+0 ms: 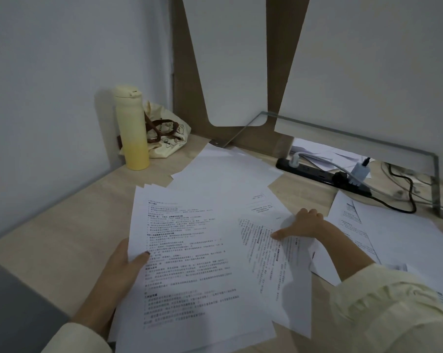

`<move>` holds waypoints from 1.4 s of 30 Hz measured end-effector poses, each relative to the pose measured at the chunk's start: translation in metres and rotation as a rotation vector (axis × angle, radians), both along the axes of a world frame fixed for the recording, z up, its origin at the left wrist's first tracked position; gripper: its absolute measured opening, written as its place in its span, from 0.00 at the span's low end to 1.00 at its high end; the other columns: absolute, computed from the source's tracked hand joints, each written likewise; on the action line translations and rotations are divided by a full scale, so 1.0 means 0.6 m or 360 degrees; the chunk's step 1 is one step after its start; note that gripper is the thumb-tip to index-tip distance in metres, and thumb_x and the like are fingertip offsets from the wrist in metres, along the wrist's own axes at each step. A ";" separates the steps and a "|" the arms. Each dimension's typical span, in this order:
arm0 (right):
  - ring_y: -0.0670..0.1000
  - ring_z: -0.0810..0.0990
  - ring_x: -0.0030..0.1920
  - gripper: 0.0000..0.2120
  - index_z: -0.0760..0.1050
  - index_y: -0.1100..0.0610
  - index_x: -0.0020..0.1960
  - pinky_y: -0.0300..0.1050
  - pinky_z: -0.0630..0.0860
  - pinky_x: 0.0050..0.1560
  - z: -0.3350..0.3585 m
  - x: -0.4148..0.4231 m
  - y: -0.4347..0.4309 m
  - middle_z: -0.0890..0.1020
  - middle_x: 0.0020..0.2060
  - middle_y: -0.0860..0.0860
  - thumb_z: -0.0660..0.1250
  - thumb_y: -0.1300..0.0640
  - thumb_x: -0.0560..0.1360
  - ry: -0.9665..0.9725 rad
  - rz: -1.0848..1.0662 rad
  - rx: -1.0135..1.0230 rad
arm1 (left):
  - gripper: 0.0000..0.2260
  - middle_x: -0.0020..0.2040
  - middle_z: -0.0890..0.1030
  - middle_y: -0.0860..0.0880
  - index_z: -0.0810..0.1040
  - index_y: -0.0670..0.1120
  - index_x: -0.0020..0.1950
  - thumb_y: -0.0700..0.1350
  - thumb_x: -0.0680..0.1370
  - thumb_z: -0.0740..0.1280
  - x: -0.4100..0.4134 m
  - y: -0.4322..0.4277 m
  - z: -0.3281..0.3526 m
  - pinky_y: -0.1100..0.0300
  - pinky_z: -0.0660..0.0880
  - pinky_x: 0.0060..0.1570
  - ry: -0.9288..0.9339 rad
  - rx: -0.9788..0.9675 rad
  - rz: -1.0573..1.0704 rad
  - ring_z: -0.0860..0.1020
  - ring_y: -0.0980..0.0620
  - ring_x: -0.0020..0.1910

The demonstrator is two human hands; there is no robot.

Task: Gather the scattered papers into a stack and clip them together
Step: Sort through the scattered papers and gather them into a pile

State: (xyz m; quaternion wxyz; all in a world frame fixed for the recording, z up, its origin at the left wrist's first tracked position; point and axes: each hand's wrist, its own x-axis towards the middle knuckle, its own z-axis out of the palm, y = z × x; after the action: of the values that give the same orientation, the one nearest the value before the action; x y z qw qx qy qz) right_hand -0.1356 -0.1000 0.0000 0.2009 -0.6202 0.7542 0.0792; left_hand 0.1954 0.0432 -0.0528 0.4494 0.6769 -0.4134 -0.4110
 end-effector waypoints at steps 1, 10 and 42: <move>0.59 0.64 0.69 0.48 0.57 0.62 0.70 0.52 0.65 0.67 0.001 -0.001 -0.002 0.65 0.68 0.59 0.72 0.37 0.63 -0.0071 -0.0029 0.0017 | 0.17 0.61 0.78 0.42 0.71 0.42 0.67 0.39 0.77 0.63 -0.001 -0.001 0.000 0.41 0.71 0.62 0.0003 0.0005 0.0005 0.76 0.41 0.59; 0.53 0.74 0.45 0.09 0.71 0.59 0.54 0.44 0.69 0.44 0.010 -0.011 0.030 0.77 0.53 0.58 0.65 0.59 0.74 -0.0656 -0.0104 -0.0460 | 0.17 0.61 0.77 0.42 0.70 0.40 0.67 0.38 0.78 0.61 -0.010 -0.001 0.000 0.51 0.70 0.59 -0.0007 -0.0011 0.0029 0.75 0.43 0.59; 0.57 0.79 0.50 0.10 0.75 0.56 0.56 0.50 0.76 0.45 0.090 -0.067 0.237 0.81 0.51 0.56 0.59 0.62 0.78 -0.2172 -0.0890 -0.1330 | 0.11 0.63 0.77 0.38 0.77 0.42 0.59 0.40 0.77 0.63 -0.129 0.032 0.063 0.47 0.72 0.60 0.0738 -0.0055 -0.0155 0.78 0.42 0.54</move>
State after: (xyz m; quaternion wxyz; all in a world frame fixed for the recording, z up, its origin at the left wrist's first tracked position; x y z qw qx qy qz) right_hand -0.1756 0.0422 0.0537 0.3785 -0.3460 0.5606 -0.6502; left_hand 0.1180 0.0622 -0.0147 0.5235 0.5358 -0.3383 -0.5696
